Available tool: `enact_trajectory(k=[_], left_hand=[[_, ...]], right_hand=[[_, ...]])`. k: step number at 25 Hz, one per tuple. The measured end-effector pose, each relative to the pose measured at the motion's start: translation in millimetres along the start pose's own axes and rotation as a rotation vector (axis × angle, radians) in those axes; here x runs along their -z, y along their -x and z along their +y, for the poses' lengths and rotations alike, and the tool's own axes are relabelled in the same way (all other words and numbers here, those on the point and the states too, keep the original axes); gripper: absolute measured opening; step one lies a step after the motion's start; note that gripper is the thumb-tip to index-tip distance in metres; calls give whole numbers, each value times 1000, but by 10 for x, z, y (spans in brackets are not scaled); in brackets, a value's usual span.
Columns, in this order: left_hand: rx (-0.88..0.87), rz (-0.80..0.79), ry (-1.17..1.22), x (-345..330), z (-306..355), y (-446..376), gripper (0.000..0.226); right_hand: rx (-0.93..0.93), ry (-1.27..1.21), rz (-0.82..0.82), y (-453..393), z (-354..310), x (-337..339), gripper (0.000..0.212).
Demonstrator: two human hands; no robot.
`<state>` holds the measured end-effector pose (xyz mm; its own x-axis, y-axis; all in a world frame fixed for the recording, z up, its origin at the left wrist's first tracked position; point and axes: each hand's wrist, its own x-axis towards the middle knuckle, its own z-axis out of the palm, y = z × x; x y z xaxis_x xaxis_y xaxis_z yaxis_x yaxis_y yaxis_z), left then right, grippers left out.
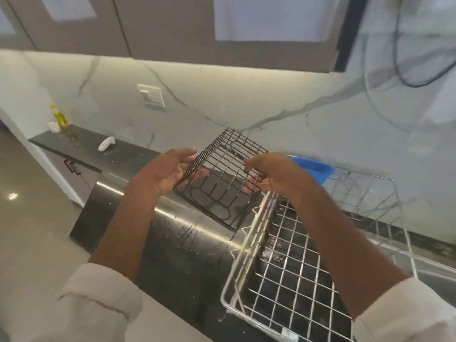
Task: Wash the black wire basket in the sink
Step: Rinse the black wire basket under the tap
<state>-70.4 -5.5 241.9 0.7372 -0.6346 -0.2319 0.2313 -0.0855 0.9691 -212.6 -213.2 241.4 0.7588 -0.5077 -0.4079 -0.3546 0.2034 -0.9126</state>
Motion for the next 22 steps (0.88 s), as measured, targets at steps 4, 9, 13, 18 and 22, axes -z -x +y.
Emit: enact_trajectory(k=[4,9,13,18,22], left_hand=[[2,-59,22,-949,145,530,39],[127,-110,126,-2460,-129,1116,31],[138,-230,159,-3635,-576,1520,26],[125,-371,144,-4800,-1115,1850,28],[119,-508,152,-5308,-1463,1921,41]], right_hand=[[61,-61,-31,717,73,933,29],[117,-88,40,1669,570,2249,27],[158,-79,153,2309,1163,3233,37],[206,98,398,2870,1972,4122,53],[275,110,559,3169,2548,4495,51]])
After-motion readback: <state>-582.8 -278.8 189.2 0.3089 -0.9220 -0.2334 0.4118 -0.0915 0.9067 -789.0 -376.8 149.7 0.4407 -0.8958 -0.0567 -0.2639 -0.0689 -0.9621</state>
